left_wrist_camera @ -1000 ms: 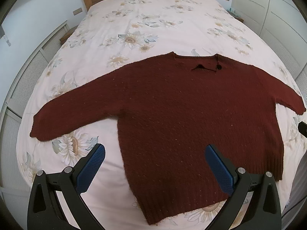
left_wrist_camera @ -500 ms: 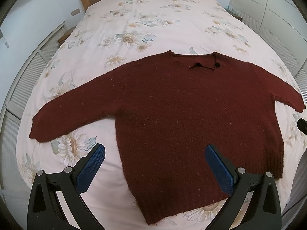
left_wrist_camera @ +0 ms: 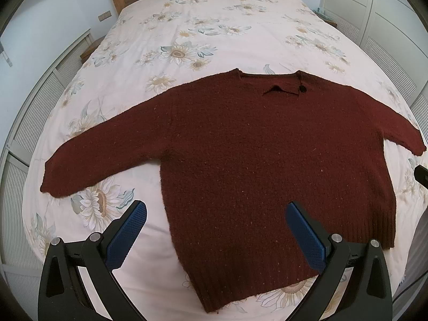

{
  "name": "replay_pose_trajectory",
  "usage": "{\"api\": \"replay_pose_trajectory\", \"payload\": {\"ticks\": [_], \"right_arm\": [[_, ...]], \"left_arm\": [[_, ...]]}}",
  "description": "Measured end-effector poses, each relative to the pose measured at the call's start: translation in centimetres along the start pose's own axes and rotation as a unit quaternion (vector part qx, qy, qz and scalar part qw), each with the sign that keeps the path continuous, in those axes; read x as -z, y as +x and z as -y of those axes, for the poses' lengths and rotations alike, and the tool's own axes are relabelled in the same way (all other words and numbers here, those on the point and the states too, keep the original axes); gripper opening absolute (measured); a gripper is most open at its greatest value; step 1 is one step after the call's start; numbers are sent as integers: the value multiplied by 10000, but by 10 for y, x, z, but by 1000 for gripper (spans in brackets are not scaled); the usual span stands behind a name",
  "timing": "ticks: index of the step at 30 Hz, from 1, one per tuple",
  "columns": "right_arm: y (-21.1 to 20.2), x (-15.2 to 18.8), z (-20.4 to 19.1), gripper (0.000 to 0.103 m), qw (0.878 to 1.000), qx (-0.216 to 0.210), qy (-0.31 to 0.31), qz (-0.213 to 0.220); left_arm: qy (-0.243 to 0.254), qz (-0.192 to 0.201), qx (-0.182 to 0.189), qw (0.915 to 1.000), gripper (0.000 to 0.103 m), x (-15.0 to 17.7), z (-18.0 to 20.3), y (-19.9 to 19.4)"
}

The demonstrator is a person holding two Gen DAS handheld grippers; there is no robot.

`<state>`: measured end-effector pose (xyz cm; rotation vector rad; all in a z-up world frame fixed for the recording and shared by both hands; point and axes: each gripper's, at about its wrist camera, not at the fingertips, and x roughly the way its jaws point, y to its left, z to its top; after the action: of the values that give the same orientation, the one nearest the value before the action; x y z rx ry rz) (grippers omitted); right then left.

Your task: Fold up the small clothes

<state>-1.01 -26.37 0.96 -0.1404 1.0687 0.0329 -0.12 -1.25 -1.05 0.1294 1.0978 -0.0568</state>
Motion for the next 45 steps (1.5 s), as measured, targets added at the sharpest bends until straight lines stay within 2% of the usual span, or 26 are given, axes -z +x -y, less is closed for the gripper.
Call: {"api": "replay_pose_trajectory", "payload": {"ticks": [10,14,19,24,29,34,39,43,45], "right_arm": [[1,2,-1,102,10000,-9,-4,12],[6,0,8,102,9997,-103,173,103],[21,-9,59,102,9972,-57,714,197],[50,-19,146,102,9891,246,1439,214],[91,-17,243,102,9721,676,2247,-65],[142,10,324,102,9425,767,3223,-436],[192,45,373,102,9075,794,4047,-800],[222,69,392,102,8897,884,4335,-1122],[225,74,397,102,8850,734,4502,-937]], "left_arm": [[3,-3,-2,10000,102,1,1,0],[7,2,9,10000,102,0,0,1],[11,23,-2,10000,102,-7,-1,7],[22,57,-55,10000,102,-27,-5,16],[33,68,-55,10000,102,-52,-6,33],[134,31,-162,9998,102,-69,-6,54],[28,-90,-34,9999,102,-75,-7,77],[50,-306,-9,9995,102,-75,-6,95],[7,-413,14,9991,102,-74,-8,103]]}}
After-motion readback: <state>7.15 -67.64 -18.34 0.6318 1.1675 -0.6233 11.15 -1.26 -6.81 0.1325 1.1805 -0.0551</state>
